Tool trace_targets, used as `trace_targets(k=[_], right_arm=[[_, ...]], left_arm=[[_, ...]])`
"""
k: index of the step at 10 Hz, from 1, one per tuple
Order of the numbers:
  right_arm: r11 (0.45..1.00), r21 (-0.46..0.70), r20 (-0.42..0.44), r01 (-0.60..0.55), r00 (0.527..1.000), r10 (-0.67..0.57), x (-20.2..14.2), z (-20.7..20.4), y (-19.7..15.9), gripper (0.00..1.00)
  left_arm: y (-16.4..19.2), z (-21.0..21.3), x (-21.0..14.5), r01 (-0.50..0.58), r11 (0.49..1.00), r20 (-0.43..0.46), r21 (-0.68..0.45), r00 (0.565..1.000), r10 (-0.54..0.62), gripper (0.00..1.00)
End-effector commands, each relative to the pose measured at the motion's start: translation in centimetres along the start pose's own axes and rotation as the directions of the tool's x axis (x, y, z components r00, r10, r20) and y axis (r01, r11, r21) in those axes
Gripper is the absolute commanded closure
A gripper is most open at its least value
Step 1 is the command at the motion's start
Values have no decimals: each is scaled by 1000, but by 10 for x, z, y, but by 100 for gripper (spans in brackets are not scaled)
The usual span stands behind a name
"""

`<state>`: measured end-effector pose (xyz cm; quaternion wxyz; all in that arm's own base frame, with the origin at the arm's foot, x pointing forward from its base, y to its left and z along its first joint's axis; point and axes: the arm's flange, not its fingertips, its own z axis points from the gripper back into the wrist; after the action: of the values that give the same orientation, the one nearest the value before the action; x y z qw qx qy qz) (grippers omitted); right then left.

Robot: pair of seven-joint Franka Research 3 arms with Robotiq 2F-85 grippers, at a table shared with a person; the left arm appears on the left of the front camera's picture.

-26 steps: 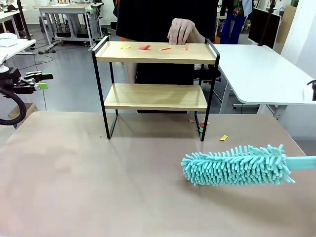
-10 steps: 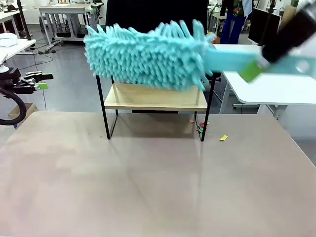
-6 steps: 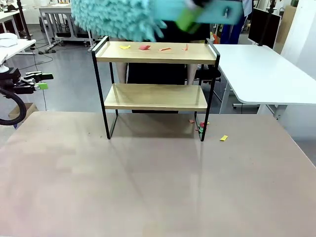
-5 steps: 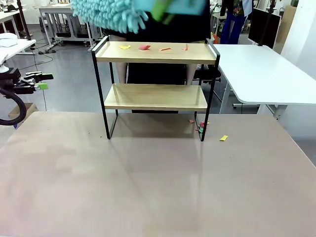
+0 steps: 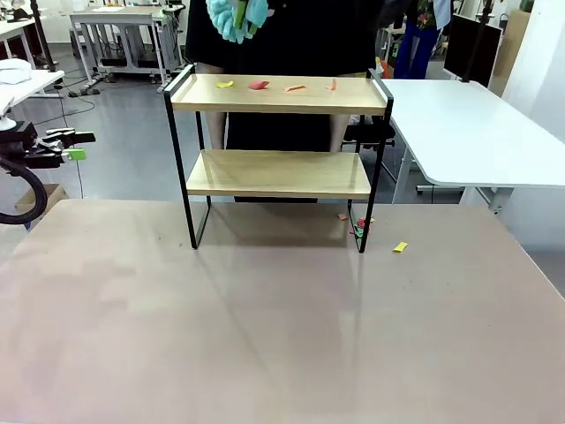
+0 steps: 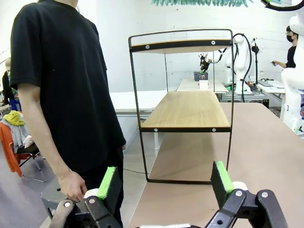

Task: Clean the shelf.
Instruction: Clean the specific section of the Shelf indicated by the human with the Duster.

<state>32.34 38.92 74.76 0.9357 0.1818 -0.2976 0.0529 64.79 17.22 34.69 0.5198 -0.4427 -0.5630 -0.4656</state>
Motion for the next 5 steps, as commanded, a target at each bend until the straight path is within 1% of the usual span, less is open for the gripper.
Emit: trace_targets(k=[1,5], right_arm=[[1000,7,3,4,1000,-4,-5,7,-3,87],[1000,7,3,4,1000,-4,-5,7,-3,87]], left_arm=[[-3,0,3,13,1000,-2,-3,1000,-13,0],[-3,0,3,13,1000,-2,-3,1000,-13,0]])
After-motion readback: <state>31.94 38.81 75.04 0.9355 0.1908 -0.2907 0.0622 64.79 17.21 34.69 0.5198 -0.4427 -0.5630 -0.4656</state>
